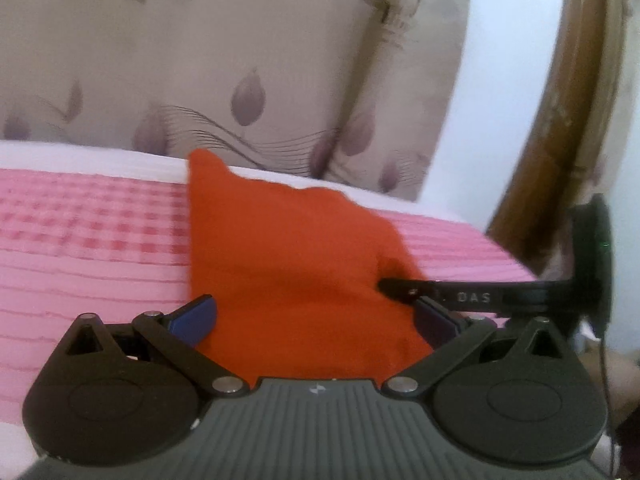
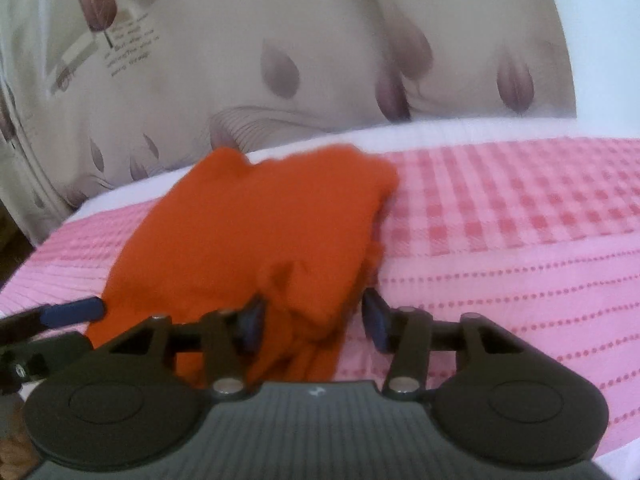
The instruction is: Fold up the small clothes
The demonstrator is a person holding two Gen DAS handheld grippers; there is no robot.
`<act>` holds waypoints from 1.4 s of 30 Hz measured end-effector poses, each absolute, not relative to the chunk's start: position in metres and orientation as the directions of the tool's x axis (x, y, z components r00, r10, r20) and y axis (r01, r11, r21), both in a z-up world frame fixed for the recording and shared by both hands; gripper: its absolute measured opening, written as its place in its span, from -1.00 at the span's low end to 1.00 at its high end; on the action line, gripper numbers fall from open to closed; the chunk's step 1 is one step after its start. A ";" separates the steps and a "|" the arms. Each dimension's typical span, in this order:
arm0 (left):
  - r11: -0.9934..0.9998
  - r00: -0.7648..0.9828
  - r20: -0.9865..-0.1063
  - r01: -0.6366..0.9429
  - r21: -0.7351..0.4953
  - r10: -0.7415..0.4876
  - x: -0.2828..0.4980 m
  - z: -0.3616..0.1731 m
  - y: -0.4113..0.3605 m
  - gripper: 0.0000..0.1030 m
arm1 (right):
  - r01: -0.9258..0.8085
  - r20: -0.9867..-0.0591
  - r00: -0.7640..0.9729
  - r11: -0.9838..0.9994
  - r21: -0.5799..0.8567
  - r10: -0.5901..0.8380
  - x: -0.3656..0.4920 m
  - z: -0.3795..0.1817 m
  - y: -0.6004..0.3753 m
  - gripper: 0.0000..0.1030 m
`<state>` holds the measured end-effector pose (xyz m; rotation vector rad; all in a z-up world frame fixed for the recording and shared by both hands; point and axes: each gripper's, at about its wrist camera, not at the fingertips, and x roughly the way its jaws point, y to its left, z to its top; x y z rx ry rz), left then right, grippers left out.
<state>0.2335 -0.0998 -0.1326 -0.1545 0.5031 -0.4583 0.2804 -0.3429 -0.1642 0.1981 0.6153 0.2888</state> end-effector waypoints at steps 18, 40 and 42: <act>0.951 0.843 -0.450 0.303 -0.053 -0.294 0.235 -0.119 -0.104 1.00 | -0.135 -0.549 0.800 0.964 0.228 0.242 0.280 -0.166 -0.343 0.71; 0.764 0.556 -0.524 0.447 -0.465 -0.645 0.375 -0.138 -0.063 -0.35 | -0.268 -0.514 0.659 0.810 0.521 0.549 0.336 -0.152 -0.333 -0.07; 0.772 0.576 -0.515 0.437 -0.462 -0.635 0.367 -0.127 -0.060 -0.39 | -0.228 -0.485 0.674 0.781 0.581 0.558 0.330 -0.151 -0.338 -0.20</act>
